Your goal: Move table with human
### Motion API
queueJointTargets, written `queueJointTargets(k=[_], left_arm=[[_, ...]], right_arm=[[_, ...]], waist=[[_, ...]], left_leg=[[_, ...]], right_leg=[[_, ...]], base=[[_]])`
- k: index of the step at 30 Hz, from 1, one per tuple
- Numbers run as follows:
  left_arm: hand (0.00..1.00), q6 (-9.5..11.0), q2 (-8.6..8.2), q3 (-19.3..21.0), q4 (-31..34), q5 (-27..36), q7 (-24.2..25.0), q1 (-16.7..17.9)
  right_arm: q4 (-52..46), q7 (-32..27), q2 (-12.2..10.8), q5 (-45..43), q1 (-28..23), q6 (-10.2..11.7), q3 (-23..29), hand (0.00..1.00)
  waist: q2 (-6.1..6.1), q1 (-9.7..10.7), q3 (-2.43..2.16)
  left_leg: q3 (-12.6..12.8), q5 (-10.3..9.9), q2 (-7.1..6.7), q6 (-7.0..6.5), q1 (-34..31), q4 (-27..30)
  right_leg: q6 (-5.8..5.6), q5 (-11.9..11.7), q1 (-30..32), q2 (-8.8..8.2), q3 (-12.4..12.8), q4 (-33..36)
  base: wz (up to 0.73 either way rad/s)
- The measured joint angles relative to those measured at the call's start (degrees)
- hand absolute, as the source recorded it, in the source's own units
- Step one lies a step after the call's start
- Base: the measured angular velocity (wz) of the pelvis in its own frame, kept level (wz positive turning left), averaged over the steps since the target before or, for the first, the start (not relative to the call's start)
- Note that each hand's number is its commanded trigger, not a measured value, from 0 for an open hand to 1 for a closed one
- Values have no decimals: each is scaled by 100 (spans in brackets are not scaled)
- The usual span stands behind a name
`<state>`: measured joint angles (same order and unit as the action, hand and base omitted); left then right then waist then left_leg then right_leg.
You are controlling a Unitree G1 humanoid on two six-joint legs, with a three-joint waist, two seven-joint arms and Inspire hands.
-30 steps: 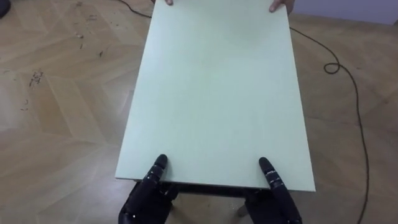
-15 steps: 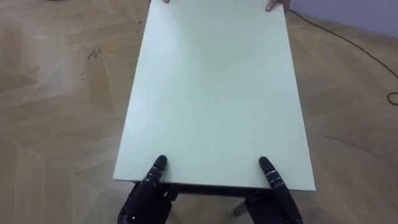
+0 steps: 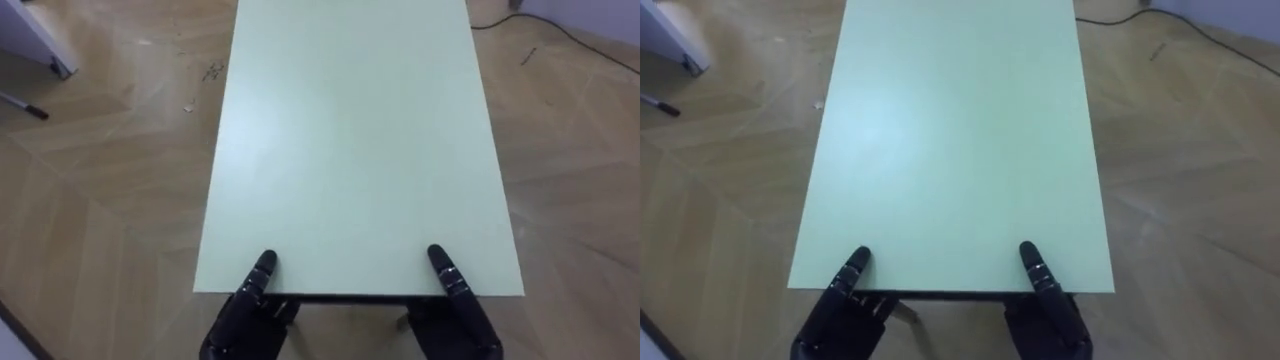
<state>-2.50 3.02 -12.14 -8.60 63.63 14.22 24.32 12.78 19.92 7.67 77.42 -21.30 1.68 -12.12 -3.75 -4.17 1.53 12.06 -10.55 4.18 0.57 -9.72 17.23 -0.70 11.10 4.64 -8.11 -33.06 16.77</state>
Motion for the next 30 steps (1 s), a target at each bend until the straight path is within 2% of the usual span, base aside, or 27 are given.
queueJointTargets(k=[2,5,7,9,10,11,12,14,16,19,21,23,27,30], left_arm=[[100,1,-8,53,8,11,-1,2],[100,45,-5,82,43,10,-21,53],[100,47,6,94,43,24,-37,64],[100,45,8,129,43,24,-93,61],[100,46,24,130,44,16,-88,63],[100,45,51,89,44,-17,-87,67],[100,45,77,62,44,-25,-91,66],[100,48,158,29,44,-39,-106,61],[100,47,159,30,44,-38,-108,67],[100,46,144,33,44,-26,-112,68],[100,48,129,33,44,-25,-123,47],[100,53,123,30,45,-38,-135,11],[100,52,113,32,47,-39,-136,21],[100,47,105,-4,77,-52,-142,21]], right_arm=[[-1,-105,-17,18,53,-14,-14,100],[1,-205,-74,21,59,-52,-47,100],[4,-241,-79,38,60,-113,-45,100],[5,-278,-75,28,55,-169,-32,100],[5,-284,-118,-30,28,-172,-6,100],[4,-257,-124,-18,-52,-170,20,100],[4,-242,-130,-2,-94,-170,27,100],[5,-224,-184,11,-174,-168,24,100],[3,-223,-187,6,-182,-133,1,100],[4,-222,-180,51,-158,-85,-21,100],[4,-226,-165,78,-131,-34,-55,100],[4,-230,-156,89,-130,-29,-56,100],[3,-222,-122,129,-117,-21,-64,100],[11,-220,-50,192,-112,20,-121,100]], waist=[[18,-199,9],[26,-341,14],[44,-348,26],[80,-285,45],[111,-153,59],[130,-45,68],[142,-14,76],[195,92,73],[217,56,78],[287,16,73],[321,-42,72],[319,-86,64],[320,-182,52],[283,-334,17]], left_leg=[[0,29,-49,-48,7,-19],[-29,81,-160,-135,-27,-37],[-161,90,-257,-207,-84,8],[-438,107,-416,-290,-180,61],[-708,141,-511,-346,-242,109],[-1031,165,-624,-389,-313,196],[-1174,175,-692,-407,-335,231],[-1529,195,-834,-439,-393,312],[-1649,211,-899,-435,-440,364],[-1742,262,-905,-378,-549,437],[-1842,316,-903,-313,-585,436],[-2014,399,-880,-221,-652,431],[-2206,541,-861,-128,-659,370],[-2388,592,-870,-61,-681,329]], right_leg=[[-19,11,-2,-71,7,70],[-91,55,-19,-231,-22,207],[-180,109,-51,-343,1,312],[-241,145,-79,-438,127,461],[-257,156,-95,-451,439,523],[-271,167,-123,-396,907,520],[-273,169,-131,-360,1142,496],[-279,190,-174,-189,1914,370],[-281,192,-228,-44,2145,243],[-295,185,-369,60,2148,-115],[-354,189,-419,126,2144,-233],[-315,231,-427,222,2004,-304],[-210,250,-483,297,1804,-328],[-153,245,-590,363,1578,-411]], base=[[18],[38],[63],[87],[123],[129],[119],[82],[38],[19],[26],[38],[33],[38]])
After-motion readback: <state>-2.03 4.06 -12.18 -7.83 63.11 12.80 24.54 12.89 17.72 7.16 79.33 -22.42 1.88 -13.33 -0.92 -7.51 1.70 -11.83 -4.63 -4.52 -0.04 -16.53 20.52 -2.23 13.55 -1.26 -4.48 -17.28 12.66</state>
